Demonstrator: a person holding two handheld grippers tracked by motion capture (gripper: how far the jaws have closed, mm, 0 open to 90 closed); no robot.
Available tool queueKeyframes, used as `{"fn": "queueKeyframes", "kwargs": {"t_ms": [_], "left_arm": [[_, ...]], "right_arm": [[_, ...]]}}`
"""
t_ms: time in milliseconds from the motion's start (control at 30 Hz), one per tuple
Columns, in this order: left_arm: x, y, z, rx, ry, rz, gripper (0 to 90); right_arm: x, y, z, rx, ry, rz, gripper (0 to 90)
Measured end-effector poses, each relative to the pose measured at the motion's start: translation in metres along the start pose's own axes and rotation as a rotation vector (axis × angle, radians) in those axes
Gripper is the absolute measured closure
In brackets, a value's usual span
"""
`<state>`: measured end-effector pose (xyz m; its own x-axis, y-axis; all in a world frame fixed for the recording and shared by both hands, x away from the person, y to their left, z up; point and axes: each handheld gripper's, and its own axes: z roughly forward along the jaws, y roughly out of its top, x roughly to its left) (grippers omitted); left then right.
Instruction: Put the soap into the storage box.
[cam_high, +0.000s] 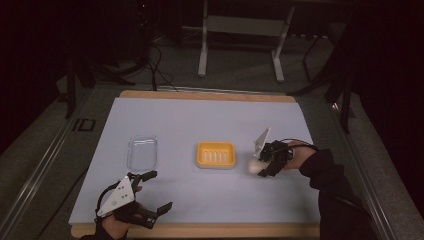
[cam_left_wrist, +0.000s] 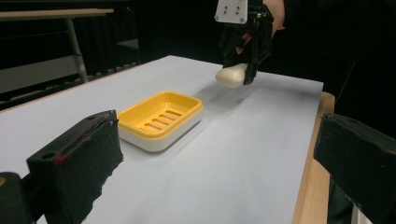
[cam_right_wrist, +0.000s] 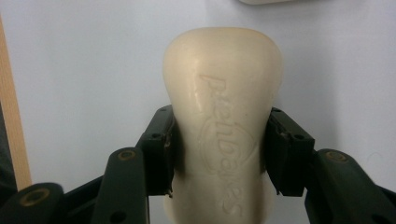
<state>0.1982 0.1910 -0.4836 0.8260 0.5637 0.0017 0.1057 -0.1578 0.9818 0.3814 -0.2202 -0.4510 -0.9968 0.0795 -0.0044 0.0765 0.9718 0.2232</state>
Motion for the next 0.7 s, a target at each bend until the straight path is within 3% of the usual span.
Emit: {"fn": "queueKeyframes", "kwargs": {"t_ms": [267,467,700], "left_arm": [[0.0,0.0,0.0,-0.001,0.001,0.004,1.1],[-0.001,0.0,0.0,0.003,0.0,0.005,1.1],[0.0,0.0,0.0,-0.004,0.001,0.0,1.2]], "right_arm": [[0.001,0.009,-0.009,0.0,-0.009,-0.022,49.9],[0.0,0.018,-0.023,-0.045,-0.018,-0.049,49.9],[-0.002,0.031,-0.032,-0.025,-0.029,-0.072,49.9]]}}
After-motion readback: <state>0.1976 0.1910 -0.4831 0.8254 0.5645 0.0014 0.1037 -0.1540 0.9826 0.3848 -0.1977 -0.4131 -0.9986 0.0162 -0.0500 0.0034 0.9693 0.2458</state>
